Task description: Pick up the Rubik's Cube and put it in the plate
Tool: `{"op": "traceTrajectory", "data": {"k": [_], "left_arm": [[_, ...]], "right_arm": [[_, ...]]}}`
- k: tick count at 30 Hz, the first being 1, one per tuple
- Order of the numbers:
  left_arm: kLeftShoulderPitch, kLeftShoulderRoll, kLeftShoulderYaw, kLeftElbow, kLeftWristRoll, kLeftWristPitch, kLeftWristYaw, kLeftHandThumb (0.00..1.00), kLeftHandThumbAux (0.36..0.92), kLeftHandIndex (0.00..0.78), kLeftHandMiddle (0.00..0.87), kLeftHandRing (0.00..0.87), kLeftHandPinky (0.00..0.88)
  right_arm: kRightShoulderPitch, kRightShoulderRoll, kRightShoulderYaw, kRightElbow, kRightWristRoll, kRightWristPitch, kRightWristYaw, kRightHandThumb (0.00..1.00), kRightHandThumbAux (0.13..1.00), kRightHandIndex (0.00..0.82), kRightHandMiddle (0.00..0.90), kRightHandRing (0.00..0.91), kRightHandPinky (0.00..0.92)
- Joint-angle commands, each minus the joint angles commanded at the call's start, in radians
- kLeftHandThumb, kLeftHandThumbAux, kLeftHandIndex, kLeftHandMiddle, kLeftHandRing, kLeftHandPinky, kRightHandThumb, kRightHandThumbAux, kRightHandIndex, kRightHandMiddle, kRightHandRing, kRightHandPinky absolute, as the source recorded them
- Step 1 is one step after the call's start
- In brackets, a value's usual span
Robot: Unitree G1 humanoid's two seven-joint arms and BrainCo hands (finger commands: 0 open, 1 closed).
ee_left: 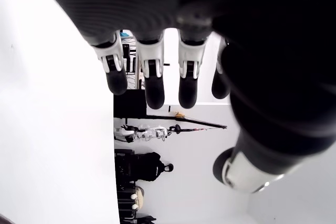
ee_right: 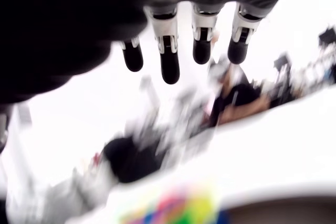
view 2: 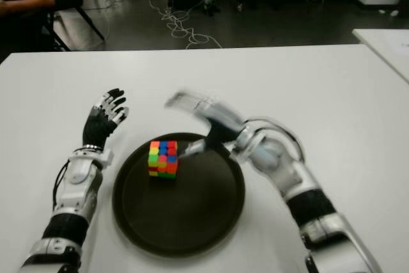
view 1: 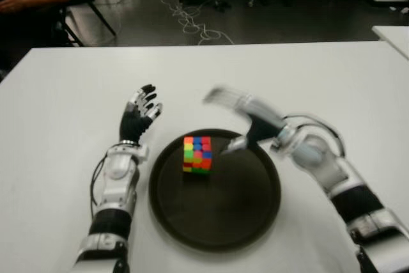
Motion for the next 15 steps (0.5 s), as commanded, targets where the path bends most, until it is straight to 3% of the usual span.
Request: {"op": "traceTrajectory", "data": {"k": [5, 8, 15], "left_arm": [[-0.003, -0.003, 0.002, 0.0, -0.003, 0.004, 0.005, 0.0, 0.832, 0.162, 0.17, 0.125, 0.092], [-0.001, -0.005, 0.002, -0.01, -0.001, 0.012, 0.013, 0.0, 0.84, 0.159, 0.165, 0.123, 0.091], [0.001, -0.002, -0.002, -0.023, 0.008, 0.021, 0.021, 0.0, 0.826, 0.134, 0.161, 0.126, 0.091]], "right_arm": [[-0.021, 0.068, -0.089, 0.126, 0.132, 0.1, 0.01, 0.123, 0.808, 0.447, 0.594, 0.641, 0.707], [-0.08, 0.11, -0.202, 0.202, 0.321, 0.278, 0.154, 0.151, 0.841, 0.548, 0.706, 0.734, 0.763], [-0.11, 0.142, -0.261, 0.19, 0.419, 0.413, 0.202, 0.138, 0.871, 0.606, 0.771, 0.785, 0.79]]}}
